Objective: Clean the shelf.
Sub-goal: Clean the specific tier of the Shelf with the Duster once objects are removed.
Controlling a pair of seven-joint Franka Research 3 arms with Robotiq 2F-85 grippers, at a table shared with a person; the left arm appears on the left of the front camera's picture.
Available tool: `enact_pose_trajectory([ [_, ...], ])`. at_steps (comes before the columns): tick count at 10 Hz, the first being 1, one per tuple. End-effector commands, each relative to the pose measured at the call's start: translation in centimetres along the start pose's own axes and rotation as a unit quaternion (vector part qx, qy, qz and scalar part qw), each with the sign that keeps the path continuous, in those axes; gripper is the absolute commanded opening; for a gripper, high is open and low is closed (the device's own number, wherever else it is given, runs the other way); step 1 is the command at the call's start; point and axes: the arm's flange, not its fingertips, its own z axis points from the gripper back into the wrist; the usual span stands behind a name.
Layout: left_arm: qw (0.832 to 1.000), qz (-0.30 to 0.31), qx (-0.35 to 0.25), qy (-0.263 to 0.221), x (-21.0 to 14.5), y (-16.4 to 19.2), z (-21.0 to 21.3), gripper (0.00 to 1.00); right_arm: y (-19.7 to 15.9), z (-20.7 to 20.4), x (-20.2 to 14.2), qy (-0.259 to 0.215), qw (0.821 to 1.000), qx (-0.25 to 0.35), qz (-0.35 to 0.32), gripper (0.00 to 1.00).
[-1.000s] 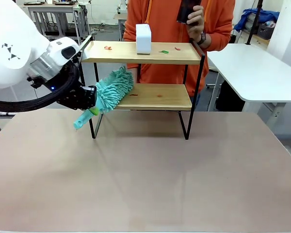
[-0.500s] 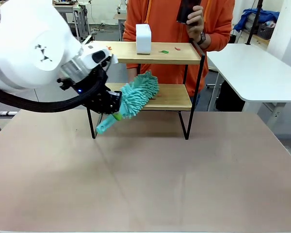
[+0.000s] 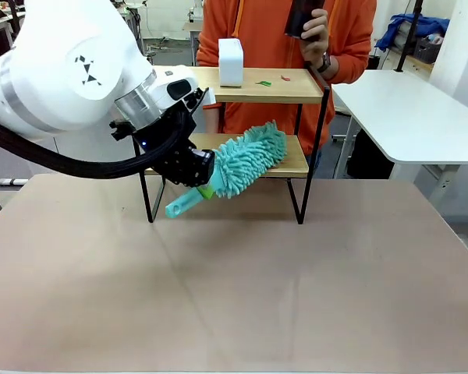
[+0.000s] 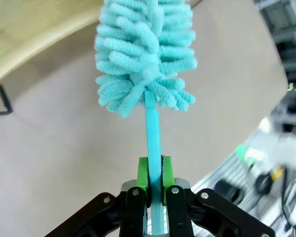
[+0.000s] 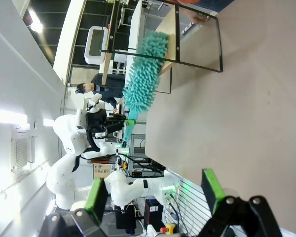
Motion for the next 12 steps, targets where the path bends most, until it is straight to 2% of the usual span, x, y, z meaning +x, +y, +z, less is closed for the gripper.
enact_pose_trajectory([
  [1,0.996,-0.071,-0.037,0.047,-2.8,1.5,2.6,0.12,0.1,0.0,0.1,0.001,1.0,0.001,0.013,1.0],
  [3,0.99,-0.117,-0.069,0.046,-6.8,2.2,5.9,0.12,0.1,0.0,0.1,0.001,1.0,0.001,0.013,1.0],
  [5,0.989,-0.122,-0.076,0.017,-9.5,3.2,8.4,0.12,0.1,0.0,0.1,0.001,1.0,0.001,0.013,1.0],
  [8,0.989,-0.12,-0.083,0.012,-9.8,3.3,8.6,0.12,0.1,0.0,0.1,0.001,1.0,0.001,0.013,1.0],
  [10,0.985,-0.125,-0.114,0.036,-11.0,5.0,10.8,0.12,0.1,0.0,0.1,0.001,1.0,0.001,0.013,1.0],
  [12,0.973,-0.149,-0.146,0.101,-15.6,10.4,16.2,0.12,0.1,0.0,0.1,0.001,1.0,0.001,0.013,1.0],
])
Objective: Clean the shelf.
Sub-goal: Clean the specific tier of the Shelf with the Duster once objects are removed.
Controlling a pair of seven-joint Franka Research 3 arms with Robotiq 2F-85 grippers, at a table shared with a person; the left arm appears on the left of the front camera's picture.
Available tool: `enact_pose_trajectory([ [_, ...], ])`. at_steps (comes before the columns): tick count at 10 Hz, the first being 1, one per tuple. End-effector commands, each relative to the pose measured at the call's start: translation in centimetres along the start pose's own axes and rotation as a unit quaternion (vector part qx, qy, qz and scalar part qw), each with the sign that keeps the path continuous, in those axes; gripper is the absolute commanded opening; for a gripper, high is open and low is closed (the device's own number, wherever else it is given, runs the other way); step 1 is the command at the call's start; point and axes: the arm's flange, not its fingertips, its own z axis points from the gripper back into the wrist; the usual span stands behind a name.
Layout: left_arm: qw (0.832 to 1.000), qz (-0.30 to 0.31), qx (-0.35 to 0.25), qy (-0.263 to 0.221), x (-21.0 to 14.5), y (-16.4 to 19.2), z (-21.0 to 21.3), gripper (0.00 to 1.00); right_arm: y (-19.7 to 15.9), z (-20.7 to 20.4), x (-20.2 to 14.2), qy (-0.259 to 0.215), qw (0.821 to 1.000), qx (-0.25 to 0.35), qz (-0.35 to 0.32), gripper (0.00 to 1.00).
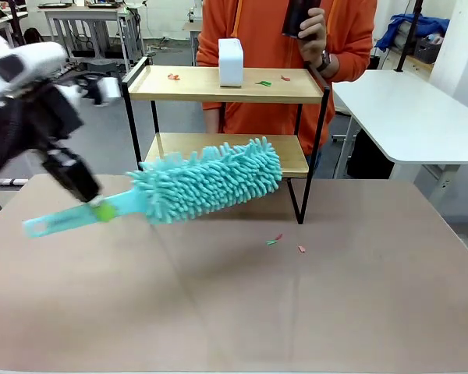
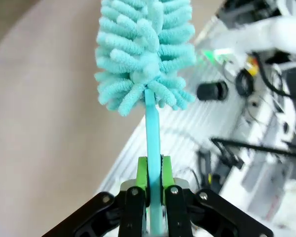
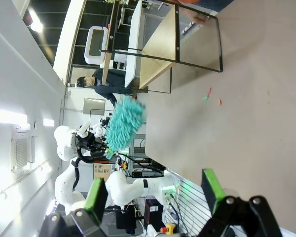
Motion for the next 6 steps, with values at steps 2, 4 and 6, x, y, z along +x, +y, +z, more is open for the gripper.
enact_pose_trajectory([
  [2,0.999,0.015,-0.049,-0.016,-10.5,3.7,9.1,0.12,0.1,0.0,0.1,0.001,1.0,0.001,0.014,1.0],
  [4,0.98,0.109,-0.027,-0.167,-16.5,5.1,12.4,0.12,0.1,0.0,0.1,0.001,1.0,0.001,0.014,1.0],
  [6,0.947,0.214,-0.012,-0.241,-19.5,6.2,13.8,0.12,0.1,0.0,0.1,0.001,1.0,0.001,0.014,1.0],
])
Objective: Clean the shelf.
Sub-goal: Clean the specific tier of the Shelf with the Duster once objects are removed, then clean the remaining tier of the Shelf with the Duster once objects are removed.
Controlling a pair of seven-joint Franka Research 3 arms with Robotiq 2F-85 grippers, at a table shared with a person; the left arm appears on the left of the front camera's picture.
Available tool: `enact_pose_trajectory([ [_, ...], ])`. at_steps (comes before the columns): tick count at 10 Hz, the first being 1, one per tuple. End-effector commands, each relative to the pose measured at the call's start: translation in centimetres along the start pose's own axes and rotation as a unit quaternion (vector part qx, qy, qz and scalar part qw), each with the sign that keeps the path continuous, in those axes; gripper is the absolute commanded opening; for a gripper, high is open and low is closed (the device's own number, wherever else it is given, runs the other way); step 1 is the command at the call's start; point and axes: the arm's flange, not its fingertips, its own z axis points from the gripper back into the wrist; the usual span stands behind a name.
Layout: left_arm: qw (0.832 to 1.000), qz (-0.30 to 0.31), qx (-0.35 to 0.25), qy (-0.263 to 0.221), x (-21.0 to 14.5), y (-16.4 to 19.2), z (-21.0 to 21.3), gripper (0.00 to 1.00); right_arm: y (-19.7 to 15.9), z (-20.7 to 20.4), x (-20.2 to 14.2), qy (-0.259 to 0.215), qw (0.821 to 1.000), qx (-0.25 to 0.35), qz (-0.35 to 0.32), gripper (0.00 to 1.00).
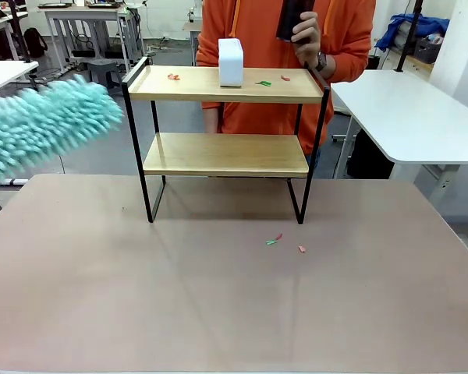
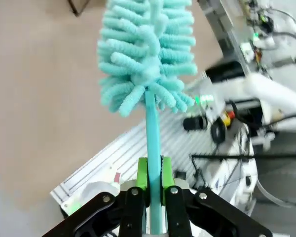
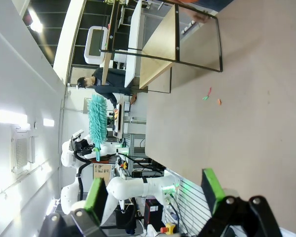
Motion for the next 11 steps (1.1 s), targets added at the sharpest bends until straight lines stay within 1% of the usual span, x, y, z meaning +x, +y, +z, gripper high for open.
enact_pose_trajectory([
  [1,0.994,0.096,0.019,-0.051,1.6,0.6,-1.7,0.12,0.1,0.0,0.1,0.001,1.0,0.002,0.014,1.0],
  [2,0.985,0.151,0.06,-0.066,2.7,1.5,-2.2,0.12,0.1,0.0,0.1,0.001,1.0,0.002,0.014,1.0],
  [3,0.982,0.165,0.056,-0.069,3.8,2.2,-2.5,0.12,0.1,0.0,0.1,0.001,1.0,0.002,0.014,1.0],
  [4,0.968,0.217,0.067,-0.107,5.0,3.0,-2.8,0.12,0.1,0.0,0.1,0.001,1.0,0.002,0.014,1.0],
  [5,0.987,0.139,0.058,-0.063,1.9,2.7,-0.9,0.12,0.1,0.0,0.1,0.001,1.0,0.002,0.014,1.0],
  [11,0.987,0.139,0.058,-0.063,1.9,2.7,-0.9,0.12,0.1,0.0,0.1,0.001,1.0,0.002,0.014,1.0],
])
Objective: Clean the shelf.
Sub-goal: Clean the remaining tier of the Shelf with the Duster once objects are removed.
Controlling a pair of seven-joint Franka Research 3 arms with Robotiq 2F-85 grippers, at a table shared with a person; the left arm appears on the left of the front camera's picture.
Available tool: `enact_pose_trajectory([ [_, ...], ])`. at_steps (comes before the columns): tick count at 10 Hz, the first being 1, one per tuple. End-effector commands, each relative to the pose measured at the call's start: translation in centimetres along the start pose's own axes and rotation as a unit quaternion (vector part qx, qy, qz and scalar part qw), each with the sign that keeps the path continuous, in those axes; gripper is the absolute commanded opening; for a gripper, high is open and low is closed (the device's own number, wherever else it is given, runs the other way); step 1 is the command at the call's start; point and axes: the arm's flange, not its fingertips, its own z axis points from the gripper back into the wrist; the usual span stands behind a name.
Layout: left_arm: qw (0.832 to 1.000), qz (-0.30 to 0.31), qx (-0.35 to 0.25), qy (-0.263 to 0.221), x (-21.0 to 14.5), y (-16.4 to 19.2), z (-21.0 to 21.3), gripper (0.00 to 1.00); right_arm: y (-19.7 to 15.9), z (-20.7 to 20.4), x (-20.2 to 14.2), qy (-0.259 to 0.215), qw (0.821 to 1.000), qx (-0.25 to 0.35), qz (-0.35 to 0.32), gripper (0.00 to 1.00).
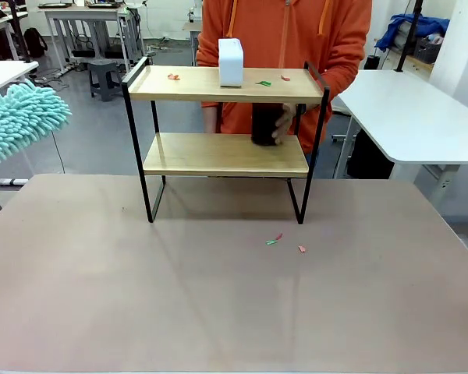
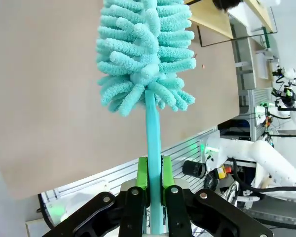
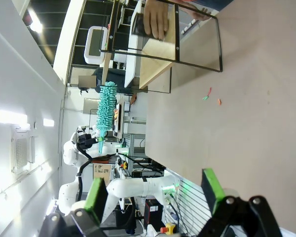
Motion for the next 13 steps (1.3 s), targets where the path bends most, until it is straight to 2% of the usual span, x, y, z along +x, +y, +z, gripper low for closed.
enact_pose_trajectory([
  [1,1.0,-0.01,0.0,0.001,0.01,0.18,0.3,0.12,0.13,0.04,0.07,0.001,1.0,0.002,0.014,1.0],
  [13,1.0,0.001,0.0,0.001,0.03,0.05,-0.04,0.12,0.13,0.04,0.07,0.001,1.0,0.002,0.014,1.0],
])
